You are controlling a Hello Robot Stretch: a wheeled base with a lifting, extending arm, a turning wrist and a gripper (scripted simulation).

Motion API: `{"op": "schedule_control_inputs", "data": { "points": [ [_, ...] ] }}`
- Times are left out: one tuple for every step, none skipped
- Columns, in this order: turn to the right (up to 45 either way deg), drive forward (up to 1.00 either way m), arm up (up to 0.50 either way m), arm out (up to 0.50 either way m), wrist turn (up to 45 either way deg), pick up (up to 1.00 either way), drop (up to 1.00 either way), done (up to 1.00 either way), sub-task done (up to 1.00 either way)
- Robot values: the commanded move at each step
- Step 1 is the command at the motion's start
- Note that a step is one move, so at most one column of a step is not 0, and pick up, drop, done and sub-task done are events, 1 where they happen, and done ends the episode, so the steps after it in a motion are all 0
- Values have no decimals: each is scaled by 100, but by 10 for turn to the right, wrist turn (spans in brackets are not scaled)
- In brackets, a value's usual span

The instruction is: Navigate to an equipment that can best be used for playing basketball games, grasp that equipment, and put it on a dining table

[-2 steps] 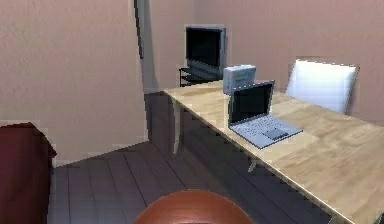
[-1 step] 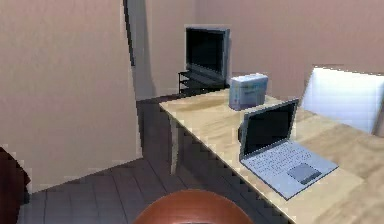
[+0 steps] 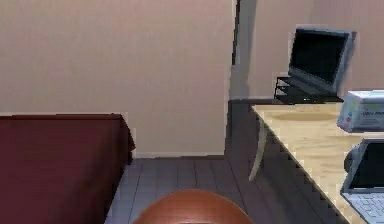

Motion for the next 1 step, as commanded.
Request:
{"op": "schedule_control_inputs", "data": {
  "points": [
    [0,70,0,0,0,0,0,0,0]
  ]
}}
